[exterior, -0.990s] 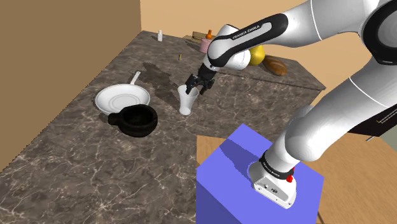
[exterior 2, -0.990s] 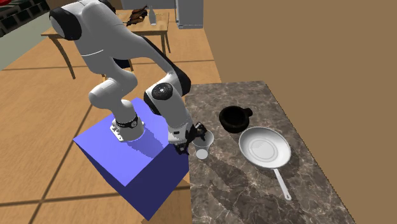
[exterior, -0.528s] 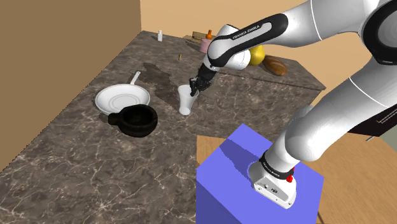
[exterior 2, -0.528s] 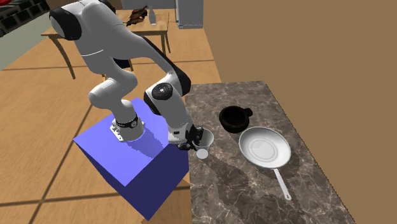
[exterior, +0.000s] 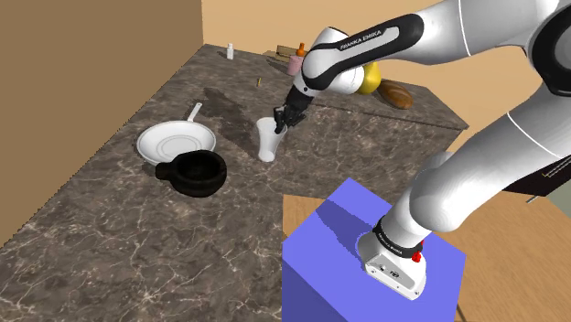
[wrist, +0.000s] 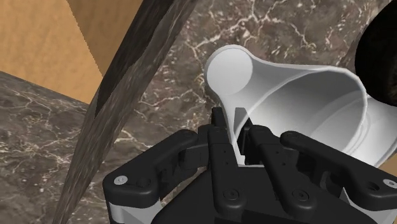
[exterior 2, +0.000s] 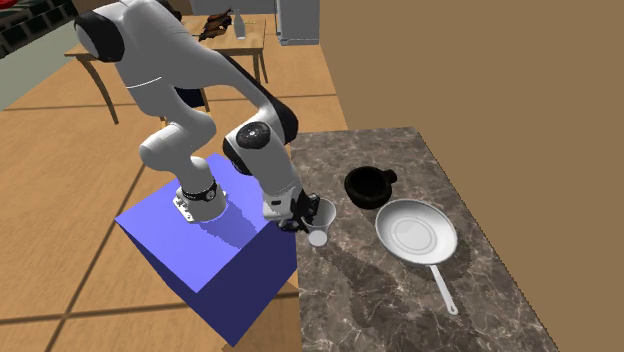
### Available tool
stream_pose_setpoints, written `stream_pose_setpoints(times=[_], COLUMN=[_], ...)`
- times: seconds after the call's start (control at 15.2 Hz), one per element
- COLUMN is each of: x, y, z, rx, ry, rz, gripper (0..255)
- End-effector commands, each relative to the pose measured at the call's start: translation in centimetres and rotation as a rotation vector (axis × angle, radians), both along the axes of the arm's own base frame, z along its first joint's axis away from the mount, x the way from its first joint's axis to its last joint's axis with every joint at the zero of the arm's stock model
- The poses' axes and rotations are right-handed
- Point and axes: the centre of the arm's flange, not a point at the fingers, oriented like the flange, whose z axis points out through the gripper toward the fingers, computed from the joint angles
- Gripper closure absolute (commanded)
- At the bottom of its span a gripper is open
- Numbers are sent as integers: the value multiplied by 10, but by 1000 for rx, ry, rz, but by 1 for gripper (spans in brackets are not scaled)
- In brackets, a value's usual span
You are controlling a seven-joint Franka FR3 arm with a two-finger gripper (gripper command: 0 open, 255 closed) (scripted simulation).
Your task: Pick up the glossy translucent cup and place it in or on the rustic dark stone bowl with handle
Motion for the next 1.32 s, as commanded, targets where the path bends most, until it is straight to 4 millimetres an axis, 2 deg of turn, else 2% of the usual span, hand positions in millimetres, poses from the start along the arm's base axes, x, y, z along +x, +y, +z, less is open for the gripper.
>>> stream_pose_setpoints(times=[0.0,1.25], x=[1,1], y=[0,0], z=[12,113], rx=[0,0], ry=[0,0], rz=[0,0], gripper=[255,255])
